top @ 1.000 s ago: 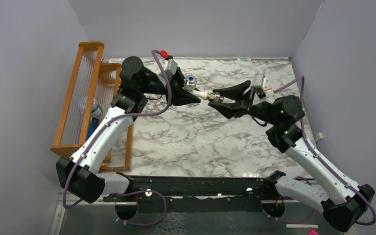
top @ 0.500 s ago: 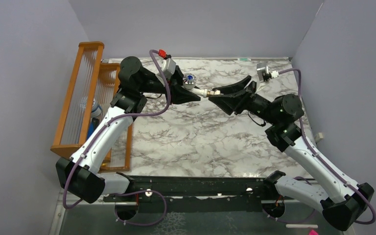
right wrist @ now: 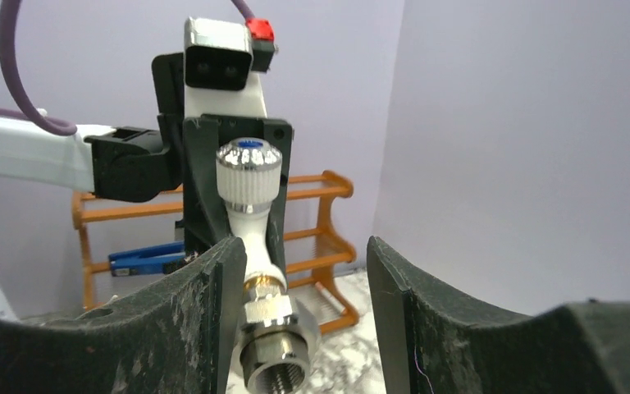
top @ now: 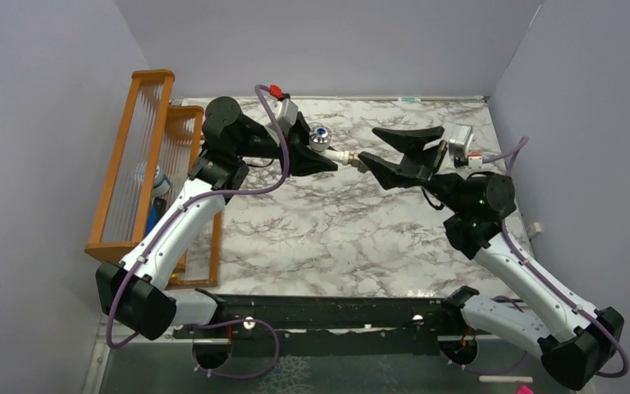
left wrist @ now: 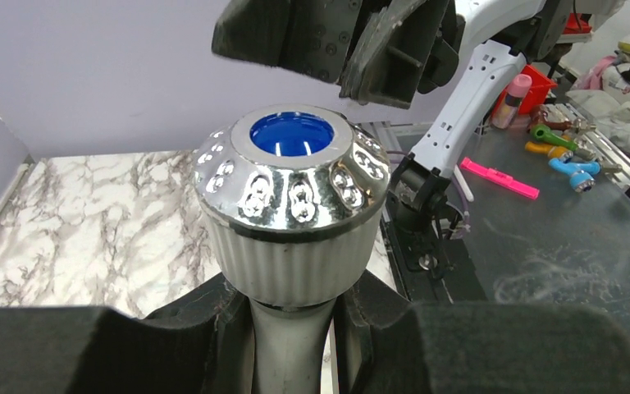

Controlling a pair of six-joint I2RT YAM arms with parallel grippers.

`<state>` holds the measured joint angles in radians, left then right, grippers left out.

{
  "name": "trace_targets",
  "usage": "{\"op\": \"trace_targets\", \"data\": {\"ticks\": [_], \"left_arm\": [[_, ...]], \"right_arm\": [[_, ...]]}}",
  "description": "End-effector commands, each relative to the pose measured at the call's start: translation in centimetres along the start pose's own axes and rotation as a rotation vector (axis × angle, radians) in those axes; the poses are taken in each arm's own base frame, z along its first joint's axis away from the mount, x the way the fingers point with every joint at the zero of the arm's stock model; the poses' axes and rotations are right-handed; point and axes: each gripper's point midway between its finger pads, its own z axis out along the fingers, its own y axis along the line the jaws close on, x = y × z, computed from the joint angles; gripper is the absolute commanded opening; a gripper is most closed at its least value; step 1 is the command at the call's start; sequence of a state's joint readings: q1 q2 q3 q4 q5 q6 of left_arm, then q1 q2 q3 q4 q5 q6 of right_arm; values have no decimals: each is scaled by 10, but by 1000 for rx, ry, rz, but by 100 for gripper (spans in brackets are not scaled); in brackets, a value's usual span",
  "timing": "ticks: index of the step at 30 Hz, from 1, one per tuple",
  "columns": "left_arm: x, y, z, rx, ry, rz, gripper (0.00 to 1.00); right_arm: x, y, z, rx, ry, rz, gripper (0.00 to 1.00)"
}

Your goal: Install the water faucets

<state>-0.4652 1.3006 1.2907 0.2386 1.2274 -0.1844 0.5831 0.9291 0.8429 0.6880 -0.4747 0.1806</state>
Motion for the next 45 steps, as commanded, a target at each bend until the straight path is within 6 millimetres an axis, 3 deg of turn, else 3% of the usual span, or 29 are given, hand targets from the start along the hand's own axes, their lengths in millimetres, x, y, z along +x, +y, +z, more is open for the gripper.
{"op": "trace_targets", "data": {"ticks": [1,7,14,19,26,28,31,34,40,45], "left_arm": [[-10,-5,0,-4,-23,41,0],[-8,-3,0,-9,-21,-9,0],[-7,-5,0,4,-20,-15,0],[-6,-8,-1,16,-16,-3,0],[-3,-13,-1,62,-3,-16,0],[-4,-13,-1,65,-3,-13,0],[-5,-13,-1,63,-5,-9,0],[-3,-12,-1,55,-5,6,0],[-6,-6,0,37,-7,60,0],[-7,1,0,9,5,96,0]], "right_arm": [[-19,9,2,-87,-87,-215,61],[19,38,-7,-374,75,-448,61],[42,24,-16,-369,161,-634,61],[43,21,-18,-366,173,-675,59],[44,19,-16,-351,160,-685,44],[44,17,-15,-342,163,-670,32],[44,17,-14,-312,167,-572,11],[41,14,-9,-231,188,-365,2],[47,10,2,-99,299,89,0],[44,6,5,67,269,463,0]]}}
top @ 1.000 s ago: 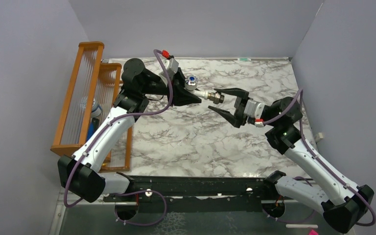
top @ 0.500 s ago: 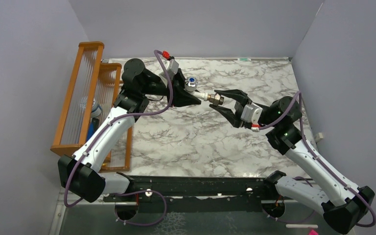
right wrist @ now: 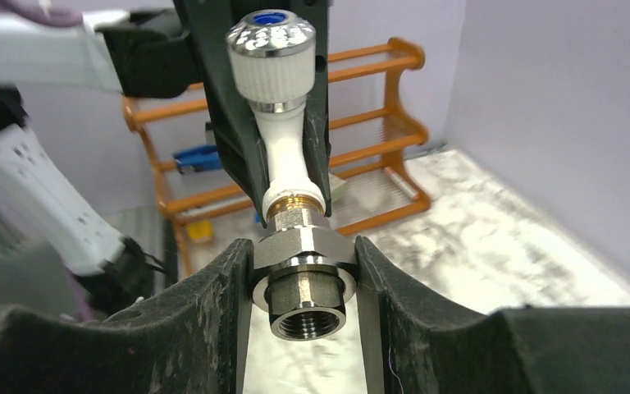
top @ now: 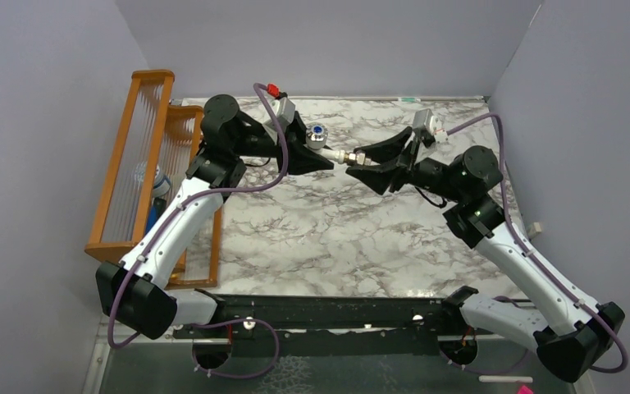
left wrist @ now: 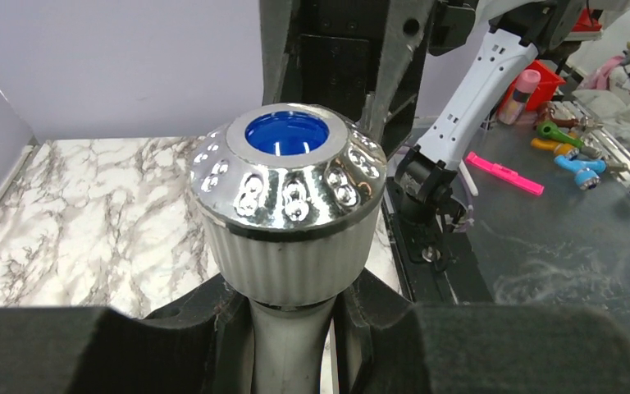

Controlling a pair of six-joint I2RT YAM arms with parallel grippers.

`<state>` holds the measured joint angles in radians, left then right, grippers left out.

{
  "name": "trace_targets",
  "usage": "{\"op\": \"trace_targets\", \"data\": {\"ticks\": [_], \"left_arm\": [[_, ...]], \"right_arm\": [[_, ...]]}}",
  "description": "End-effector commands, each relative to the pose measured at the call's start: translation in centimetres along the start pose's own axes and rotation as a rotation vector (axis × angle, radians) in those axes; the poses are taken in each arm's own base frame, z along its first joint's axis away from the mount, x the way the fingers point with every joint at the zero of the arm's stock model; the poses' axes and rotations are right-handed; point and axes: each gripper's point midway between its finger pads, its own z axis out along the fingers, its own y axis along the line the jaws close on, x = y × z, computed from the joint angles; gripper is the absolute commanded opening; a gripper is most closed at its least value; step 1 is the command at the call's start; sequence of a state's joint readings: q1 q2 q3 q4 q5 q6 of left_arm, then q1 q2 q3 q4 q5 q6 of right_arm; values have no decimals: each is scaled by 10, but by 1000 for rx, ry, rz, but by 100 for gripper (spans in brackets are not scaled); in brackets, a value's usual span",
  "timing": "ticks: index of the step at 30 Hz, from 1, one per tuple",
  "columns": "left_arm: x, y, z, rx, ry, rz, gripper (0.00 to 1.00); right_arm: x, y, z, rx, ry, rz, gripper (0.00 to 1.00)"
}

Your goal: Install the water faucets

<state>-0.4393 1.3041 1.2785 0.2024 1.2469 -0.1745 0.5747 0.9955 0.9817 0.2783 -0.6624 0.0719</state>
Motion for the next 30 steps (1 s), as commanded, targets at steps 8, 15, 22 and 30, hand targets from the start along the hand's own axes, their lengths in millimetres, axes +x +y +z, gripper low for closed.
{"op": "trace_targets", "data": {"ticks": [8,15,22,30], "left_arm": [[-21,-4,7,25,-20,180,0],[-22,-8,6,31,-23,153,0],[-21,-3,6,8,-30,133,0],[-28,-3,6,-19,-50,134,0]], "right_arm": [[-14,-10,5,179,-107,670,12],[-26,-13,-7,178,-200,370,57],[-57,-17,-15,188,-271,62,68],[-64,-5,-20,116,-244,-283,67]]}}
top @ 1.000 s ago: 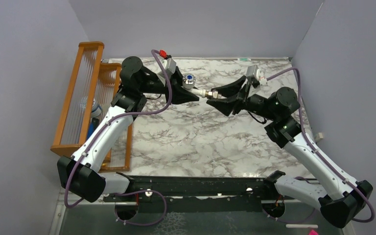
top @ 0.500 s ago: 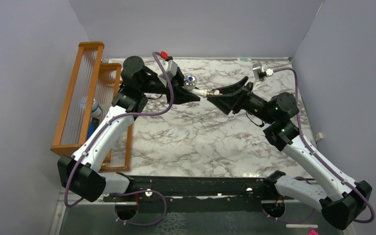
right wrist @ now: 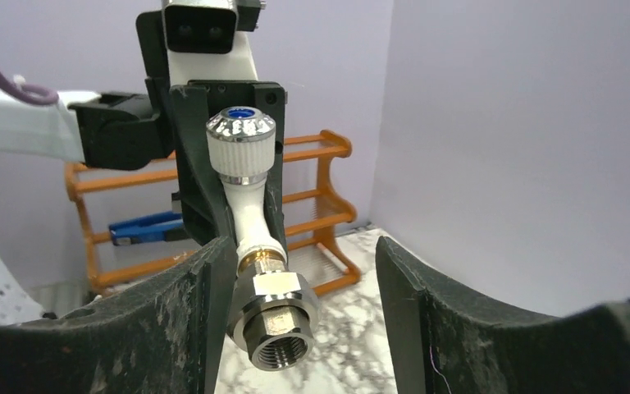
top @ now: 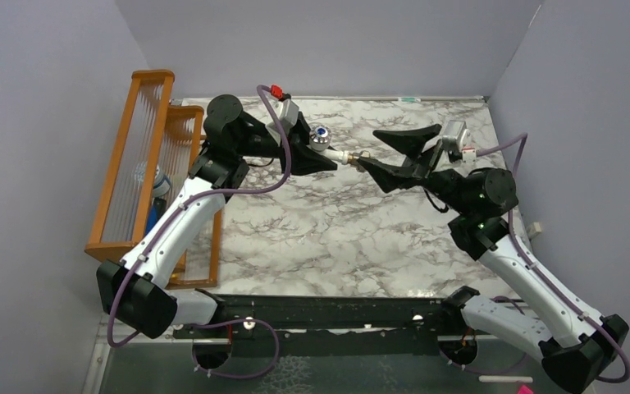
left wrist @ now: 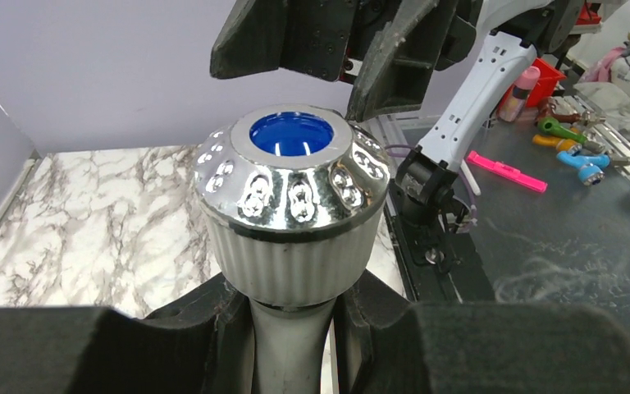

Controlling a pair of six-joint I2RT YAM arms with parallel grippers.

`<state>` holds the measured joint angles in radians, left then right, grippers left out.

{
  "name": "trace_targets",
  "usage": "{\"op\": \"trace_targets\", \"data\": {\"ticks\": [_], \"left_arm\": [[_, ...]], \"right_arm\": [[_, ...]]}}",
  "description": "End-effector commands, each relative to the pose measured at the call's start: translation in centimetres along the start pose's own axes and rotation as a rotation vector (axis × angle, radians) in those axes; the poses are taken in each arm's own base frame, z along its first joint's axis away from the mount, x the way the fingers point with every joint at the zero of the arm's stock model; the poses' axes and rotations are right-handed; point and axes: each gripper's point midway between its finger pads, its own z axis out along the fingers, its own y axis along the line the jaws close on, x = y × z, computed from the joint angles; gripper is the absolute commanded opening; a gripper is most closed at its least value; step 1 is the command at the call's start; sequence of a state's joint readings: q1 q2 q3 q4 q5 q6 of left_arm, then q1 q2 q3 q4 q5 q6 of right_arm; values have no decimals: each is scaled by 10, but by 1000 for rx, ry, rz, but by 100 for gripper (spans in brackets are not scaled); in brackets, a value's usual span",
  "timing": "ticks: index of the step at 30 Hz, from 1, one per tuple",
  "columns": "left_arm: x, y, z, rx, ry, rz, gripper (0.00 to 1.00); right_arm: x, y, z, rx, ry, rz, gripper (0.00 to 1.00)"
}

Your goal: Install the water faucets

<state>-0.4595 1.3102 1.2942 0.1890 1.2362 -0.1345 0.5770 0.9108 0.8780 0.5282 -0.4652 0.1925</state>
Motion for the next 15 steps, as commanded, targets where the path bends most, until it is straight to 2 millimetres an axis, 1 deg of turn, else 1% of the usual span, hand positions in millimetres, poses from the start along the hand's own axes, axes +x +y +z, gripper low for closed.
{"op": "trace_targets", "data": {"ticks": [1,4,6,12,15], "left_arm": [[-26,-1,0,-32,-51,100,0],[-27,-4,-1,-25,-53,103,0],[-27,-5,-1,-28,-54,101,0],[-27,-11,-2,-12,-52,105,0],[-28,-15,-2,7,-49,108,0]], "right_arm": [[-22,11,-3,-99,-47,-318,66],[-17,16,-7,-149,-35,-454,67],[-10,22,-10,-207,-31,-533,68],[10,37,-13,-362,-25,-680,69],[19,39,-11,-415,-1,-721,69]]}}
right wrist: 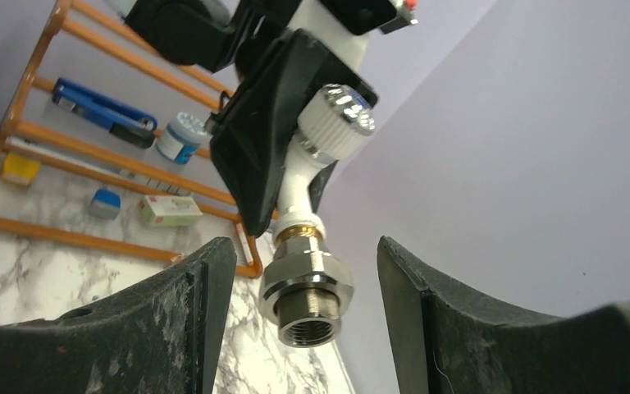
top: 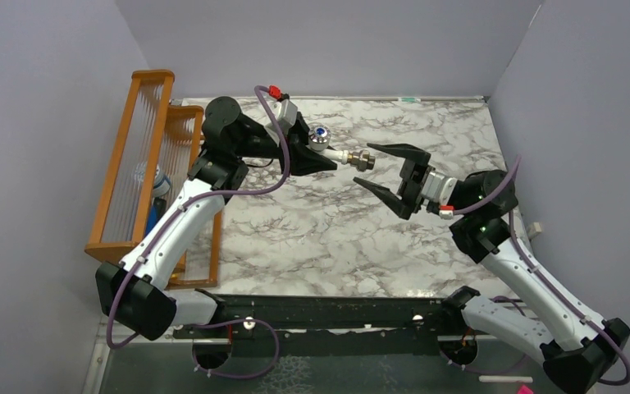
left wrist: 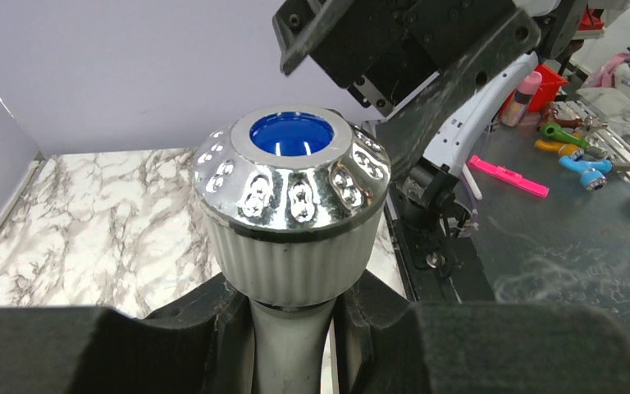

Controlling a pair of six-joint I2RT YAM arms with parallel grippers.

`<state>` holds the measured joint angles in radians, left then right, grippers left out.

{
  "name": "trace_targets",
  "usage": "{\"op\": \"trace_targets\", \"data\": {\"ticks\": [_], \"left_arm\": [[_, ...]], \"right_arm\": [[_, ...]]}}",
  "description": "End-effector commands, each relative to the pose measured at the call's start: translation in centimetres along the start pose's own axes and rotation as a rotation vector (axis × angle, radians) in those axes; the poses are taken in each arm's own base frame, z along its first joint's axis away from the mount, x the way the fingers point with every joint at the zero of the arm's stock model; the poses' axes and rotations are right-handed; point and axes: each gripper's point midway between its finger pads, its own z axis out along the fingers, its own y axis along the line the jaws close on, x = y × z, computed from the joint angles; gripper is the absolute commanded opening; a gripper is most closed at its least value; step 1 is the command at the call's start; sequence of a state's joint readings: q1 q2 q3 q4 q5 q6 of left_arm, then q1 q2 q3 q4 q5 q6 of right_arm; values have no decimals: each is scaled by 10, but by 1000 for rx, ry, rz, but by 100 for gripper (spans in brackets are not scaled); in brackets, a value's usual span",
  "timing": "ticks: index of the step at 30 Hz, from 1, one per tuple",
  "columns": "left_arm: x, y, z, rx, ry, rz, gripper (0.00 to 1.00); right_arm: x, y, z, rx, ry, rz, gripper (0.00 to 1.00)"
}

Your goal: Install the water faucets

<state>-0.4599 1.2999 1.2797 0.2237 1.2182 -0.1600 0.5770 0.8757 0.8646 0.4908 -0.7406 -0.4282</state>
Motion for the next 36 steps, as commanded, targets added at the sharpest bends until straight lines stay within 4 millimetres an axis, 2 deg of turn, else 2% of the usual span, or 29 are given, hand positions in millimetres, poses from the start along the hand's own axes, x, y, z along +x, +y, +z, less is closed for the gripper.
{"op": "trace_targets", "data": {"ticks": [1,6,10,16,18,22,25,27,29,36], "left_arm": [[-25,-16,-2,29,-36,104,0],[-23,-19,-1,62,-28,84,0],[-21,-23,-2,76,-24,83,0],[-20,-23,-1,93,-18,61,0],[-19,-23,-1,101,-15,55,0],[-16,-23,-1,96,-15,55,0],[-15,-21,-1,87,-16,56,0],[-13,-18,0,83,-14,51,0],[-13,-16,1,82,-12,46,0],[-9,-12,2,83,-7,66,0]], "right_arm": [[8,20,3,-146,0,-121,69],[15,19,4,-157,32,-137,68],[22,19,2,-149,51,-152,64],[17,19,1,-145,38,-152,58],[16,18,1,-136,34,-134,51],[17,21,-1,-104,27,-38,28],[14,22,-2,-60,9,83,16],[14,18,-2,-6,19,221,7],[15,14,-1,37,39,373,1],[27,1,-2,291,92,969,0]]}}
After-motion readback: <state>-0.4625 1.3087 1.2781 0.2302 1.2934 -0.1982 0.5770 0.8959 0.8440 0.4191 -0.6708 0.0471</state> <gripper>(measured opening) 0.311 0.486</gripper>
